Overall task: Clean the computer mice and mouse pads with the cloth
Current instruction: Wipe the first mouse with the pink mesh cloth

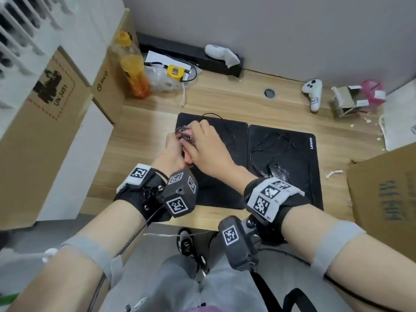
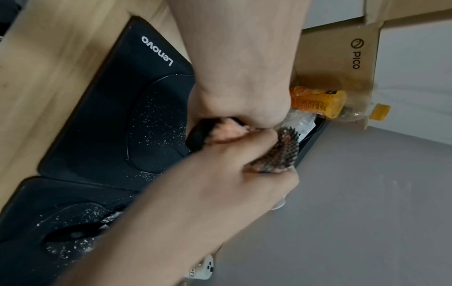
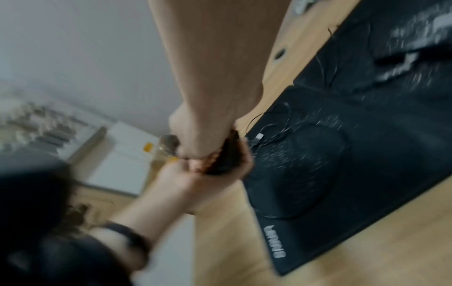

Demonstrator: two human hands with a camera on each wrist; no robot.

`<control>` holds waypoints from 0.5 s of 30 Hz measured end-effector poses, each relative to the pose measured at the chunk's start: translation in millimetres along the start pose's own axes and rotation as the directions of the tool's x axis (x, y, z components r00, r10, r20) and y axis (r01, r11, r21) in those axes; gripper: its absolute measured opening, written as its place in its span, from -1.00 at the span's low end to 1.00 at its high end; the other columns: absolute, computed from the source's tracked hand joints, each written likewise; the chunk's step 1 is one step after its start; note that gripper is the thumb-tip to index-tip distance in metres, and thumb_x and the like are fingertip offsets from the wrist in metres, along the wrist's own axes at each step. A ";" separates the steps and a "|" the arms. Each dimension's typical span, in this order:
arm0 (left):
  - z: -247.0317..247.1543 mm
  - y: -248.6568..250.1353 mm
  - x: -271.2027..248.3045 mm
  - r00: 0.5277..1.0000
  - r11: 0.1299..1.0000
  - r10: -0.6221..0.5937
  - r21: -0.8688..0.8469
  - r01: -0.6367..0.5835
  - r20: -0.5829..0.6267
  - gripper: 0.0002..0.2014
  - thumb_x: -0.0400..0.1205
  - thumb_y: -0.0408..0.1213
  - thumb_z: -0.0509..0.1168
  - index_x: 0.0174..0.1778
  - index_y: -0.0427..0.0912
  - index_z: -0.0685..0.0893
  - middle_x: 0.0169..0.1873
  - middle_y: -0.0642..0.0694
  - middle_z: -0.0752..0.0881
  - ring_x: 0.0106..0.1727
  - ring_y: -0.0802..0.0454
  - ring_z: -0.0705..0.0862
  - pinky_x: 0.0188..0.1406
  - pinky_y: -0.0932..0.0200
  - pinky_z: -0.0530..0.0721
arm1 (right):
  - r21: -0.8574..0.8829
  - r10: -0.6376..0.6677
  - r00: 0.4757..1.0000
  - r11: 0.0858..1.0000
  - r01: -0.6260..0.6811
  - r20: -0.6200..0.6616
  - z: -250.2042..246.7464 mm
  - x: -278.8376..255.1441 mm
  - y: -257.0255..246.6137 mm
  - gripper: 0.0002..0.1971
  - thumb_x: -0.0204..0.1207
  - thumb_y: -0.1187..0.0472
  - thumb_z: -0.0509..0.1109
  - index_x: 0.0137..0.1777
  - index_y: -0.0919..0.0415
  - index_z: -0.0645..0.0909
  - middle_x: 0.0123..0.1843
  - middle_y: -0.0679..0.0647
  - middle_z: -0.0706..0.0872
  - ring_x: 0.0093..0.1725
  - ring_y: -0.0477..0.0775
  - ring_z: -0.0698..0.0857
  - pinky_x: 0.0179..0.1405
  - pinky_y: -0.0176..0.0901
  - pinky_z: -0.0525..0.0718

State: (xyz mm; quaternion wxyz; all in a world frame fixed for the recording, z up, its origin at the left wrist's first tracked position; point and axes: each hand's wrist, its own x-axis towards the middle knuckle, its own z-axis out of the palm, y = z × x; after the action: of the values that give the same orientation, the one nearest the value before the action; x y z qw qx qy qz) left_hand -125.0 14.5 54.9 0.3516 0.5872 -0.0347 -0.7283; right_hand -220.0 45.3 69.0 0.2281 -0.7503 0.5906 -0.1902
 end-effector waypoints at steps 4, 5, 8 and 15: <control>3.8 -5.8 -2.8 0.992 0.996 -0.080 0.042 0.076 0.098 -0.71 0.65 -0.19 0.06 -0.28 -0.16 0.62 -0.41 -0.12 0.68 -0.43 -0.07 0.70 -0.39 0.22 0.68 | 0.168 0.062 0.998 0.984 -0.062 0.001 -5.2 -14.8 24.4 -0.71 0.68 0.08 0.26 0.23 0.29 0.47 0.12 0.19 0.51 0.10 0.24 0.55 0.08 0.07 0.52; 4.7 -9.5 -6.5 0.987 0.994 -0.102 0.062 0.095 0.122 -0.71 0.67 -0.19 0.07 -0.25 -0.17 0.63 -0.42 -0.13 0.70 -0.46 -0.08 0.71 -0.41 0.20 0.71 | 0.171 0.125 0.992 0.977 -0.126 0.016 -6.7 -10.7 30.0 -0.72 0.69 0.06 0.24 0.22 0.28 0.46 0.12 0.19 0.51 0.11 0.27 0.57 0.08 0.11 0.54; 8.7 -19.5 -11.8 0.973 0.986 -0.138 0.118 0.118 0.184 -0.71 0.69 -0.21 0.08 -0.22 -0.22 0.63 -0.40 -0.20 0.70 -0.39 -0.12 0.68 -0.33 0.15 0.69 | 0.087 0.346 0.934 0.932 -0.353 0.082 -11.3 10.9 39.6 -0.67 0.72 0.02 0.17 0.26 0.28 0.44 0.21 0.29 0.53 0.20 0.38 0.56 0.17 0.18 0.54; 2.6 -14.6 4.0 0.995 0.991 -0.069 0.123 0.060 0.071 -0.70 0.65 -0.18 0.04 -0.29 -0.15 0.61 -0.52 -0.13 0.71 -0.48 -0.08 0.71 -0.37 0.23 0.64 | 0.219 0.175 0.976 0.955 -0.200 0.129 4.3 -4.0 25.6 -0.73 0.68 0.05 0.23 0.20 0.25 0.48 0.13 0.21 0.54 0.14 0.22 0.54 0.12 0.04 0.46</control>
State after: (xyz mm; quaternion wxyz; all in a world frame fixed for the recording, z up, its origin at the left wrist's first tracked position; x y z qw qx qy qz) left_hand -134.5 22.3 45.6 0.2904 0.5804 -0.0727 -0.7573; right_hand -239.1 44.5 50.9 0.3624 -0.6685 0.6198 -0.1939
